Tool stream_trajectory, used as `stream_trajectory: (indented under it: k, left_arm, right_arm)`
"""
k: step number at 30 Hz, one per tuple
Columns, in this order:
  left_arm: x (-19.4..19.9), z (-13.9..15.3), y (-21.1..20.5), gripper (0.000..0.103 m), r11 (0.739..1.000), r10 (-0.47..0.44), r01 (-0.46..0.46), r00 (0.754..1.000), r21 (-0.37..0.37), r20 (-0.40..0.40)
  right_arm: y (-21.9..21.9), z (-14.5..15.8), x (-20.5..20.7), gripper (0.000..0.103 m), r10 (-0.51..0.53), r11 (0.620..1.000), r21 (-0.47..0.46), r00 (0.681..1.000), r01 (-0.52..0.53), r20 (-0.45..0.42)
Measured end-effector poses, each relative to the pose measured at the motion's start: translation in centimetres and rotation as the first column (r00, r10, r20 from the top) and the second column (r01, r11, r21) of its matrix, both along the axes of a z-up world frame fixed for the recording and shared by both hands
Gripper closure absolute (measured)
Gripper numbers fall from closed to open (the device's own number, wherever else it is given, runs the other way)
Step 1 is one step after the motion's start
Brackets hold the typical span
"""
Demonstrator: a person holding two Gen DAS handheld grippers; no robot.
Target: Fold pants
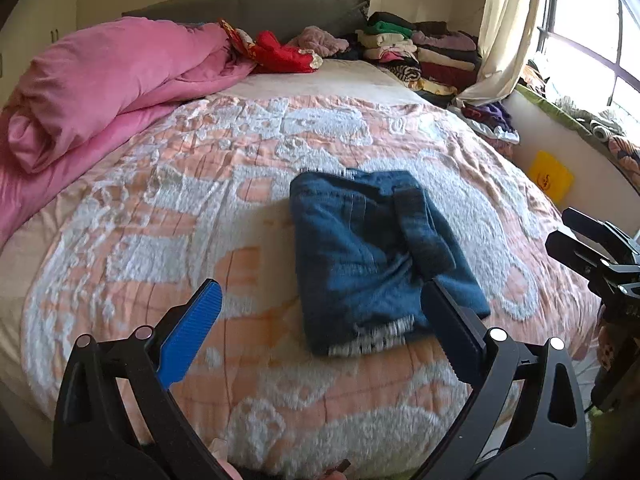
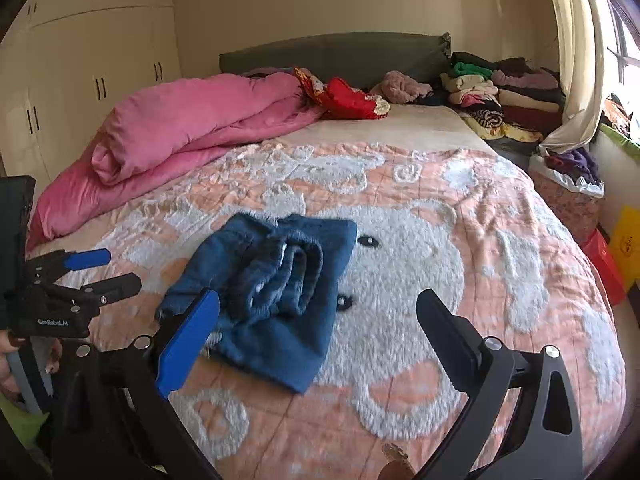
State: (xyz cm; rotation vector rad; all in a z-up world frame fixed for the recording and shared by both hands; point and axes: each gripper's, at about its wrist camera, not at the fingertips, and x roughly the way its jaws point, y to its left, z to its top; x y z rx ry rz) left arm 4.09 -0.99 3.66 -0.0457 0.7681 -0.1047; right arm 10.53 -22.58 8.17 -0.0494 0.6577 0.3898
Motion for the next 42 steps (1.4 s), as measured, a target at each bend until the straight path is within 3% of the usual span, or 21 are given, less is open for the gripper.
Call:
stream_trajectory:
  k: [7,12,42]
  left_arm:
    - [-2.1,-2.3,0.5,0.01,0.998,0.019,-0.022,0.997,-0.052,-0.069]
    - [-2.4,-2.6,0.3,0.01,0.999,0.013,-0.016,0.998,-0.047,-0.067]
    - [-2.7,-2.6,0.4,0.01,0.999,0.028,-0.03,0.996,-0.019,-0.08]
  right_arm:
    - [0.0,-3.3,-2.2,0.005,-0.022,1.0,-0.01,0.995,0.021,-0.097]
    - [0.1,-4.7,-2.8,0.005,-0.037,0.998,-0.044,0.992,0.032,-0.12]
    - [-0.2,-3.4,-3.0,0.005,-0.045,0.998,-0.044,0.995,0.041,-0.087]
